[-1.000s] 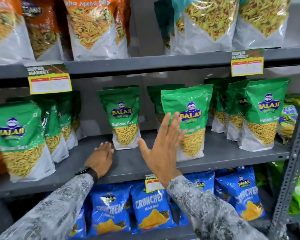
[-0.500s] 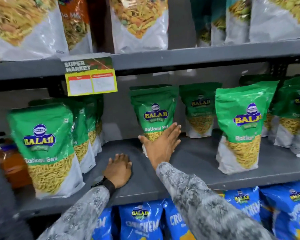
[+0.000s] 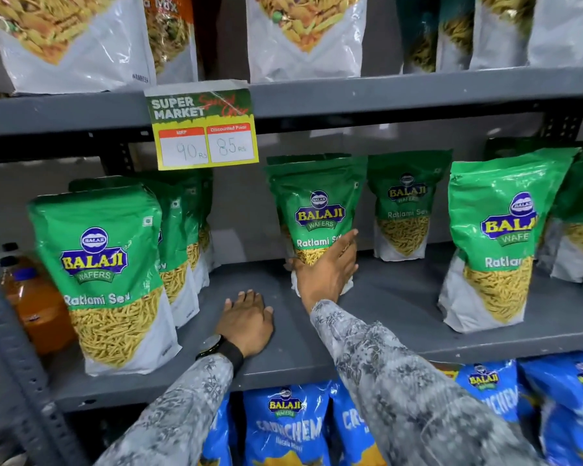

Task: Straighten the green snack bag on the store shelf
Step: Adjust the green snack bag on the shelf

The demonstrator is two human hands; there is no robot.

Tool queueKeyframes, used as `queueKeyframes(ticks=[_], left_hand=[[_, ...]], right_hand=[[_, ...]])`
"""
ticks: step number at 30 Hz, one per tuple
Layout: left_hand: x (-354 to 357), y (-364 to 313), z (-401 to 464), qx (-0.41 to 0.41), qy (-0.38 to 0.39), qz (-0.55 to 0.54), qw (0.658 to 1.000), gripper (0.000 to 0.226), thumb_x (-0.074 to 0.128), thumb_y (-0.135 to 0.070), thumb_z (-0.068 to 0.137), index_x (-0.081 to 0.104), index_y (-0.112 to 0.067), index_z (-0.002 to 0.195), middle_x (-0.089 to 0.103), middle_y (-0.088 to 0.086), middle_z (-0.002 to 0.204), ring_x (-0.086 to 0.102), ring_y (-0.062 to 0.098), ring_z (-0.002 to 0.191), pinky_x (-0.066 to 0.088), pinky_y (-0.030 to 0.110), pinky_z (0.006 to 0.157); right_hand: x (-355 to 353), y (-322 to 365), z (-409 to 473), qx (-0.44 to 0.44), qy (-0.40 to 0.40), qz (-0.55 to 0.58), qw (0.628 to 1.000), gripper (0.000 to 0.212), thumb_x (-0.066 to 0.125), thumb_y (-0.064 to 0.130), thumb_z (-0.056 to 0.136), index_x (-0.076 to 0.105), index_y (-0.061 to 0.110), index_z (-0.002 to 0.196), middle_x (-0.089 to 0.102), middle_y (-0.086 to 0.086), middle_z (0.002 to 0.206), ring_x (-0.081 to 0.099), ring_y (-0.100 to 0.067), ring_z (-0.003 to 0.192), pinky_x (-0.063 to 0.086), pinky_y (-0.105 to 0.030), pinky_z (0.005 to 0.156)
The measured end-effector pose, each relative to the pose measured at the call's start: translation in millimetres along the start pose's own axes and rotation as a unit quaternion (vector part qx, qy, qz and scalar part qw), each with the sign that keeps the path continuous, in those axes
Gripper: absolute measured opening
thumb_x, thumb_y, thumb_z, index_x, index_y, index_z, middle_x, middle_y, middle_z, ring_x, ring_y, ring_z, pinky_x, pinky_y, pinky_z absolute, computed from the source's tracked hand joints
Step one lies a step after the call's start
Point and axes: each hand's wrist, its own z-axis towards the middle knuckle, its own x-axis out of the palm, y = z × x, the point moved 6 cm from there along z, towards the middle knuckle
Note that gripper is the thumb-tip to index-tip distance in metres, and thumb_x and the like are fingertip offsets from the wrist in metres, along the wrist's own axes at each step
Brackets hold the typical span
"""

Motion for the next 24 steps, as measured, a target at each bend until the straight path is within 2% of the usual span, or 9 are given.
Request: queueKeyframes(ticks=[9, 17, 24], left_hand=[[2.9, 3.1, 1.7, -0.007, 0.010, -0.011, 1.000, 0.057, 0.022, -0.037, 0.102, 0.028, -0.007, 0.150, 0.024, 0.012, 0.163, 0.019, 0.027, 0.152, 0.011, 0.047, 0.124], [2.7, 1.1, 2.1, -0.018, 0.028, -0.003, 0.999, 0.056, 0.022, -0.036, 0.103, 0.026, -0.007, 0.151, 0.021, 0.012, 0.164, 0.017, 0.026, 0.152, 0.010, 0.047, 0.125], [1.8, 1.3, 0.8, -0.013, 0.030, -0.006, 0.999, 0.056, 0.022, -0.037, 0.102, 0.030, -0.007, 0.149, 0.023, 0.014, 0.162, 0.019, 0.029, 0.151, 0.011, 0.049, 0.124]], right_hand=[[-22.4, 0.4, -15.3, -0.007, 0.002, -0.002, 1.000, 0.145, 0.096, 0.048, 0.061, 0.003, -0.001, 0.161, 0.040, -0.026, 0.148, 0.047, -0.043, 0.130, 0.039, -0.052, 0.113], [-66.9, -0.5, -43.2, -0.015, 0.006, 0.017, 1.000, 0.141, 0.095, 0.040, 0.066, 0.000, 0.002, 0.162, 0.034, -0.025, 0.153, 0.042, -0.042, 0.132, 0.037, -0.052, 0.114], [-102.6, 1.6, -67.2, -0.024, 0.010, 0.022, 0.999, 0.141, 0.094, 0.041, 0.067, -0.002, 0.003, 0.163, 0.034, -0.022, 0.153, 0.040, -0.042, 0.135, 0.035, -0.053, 0.115]])
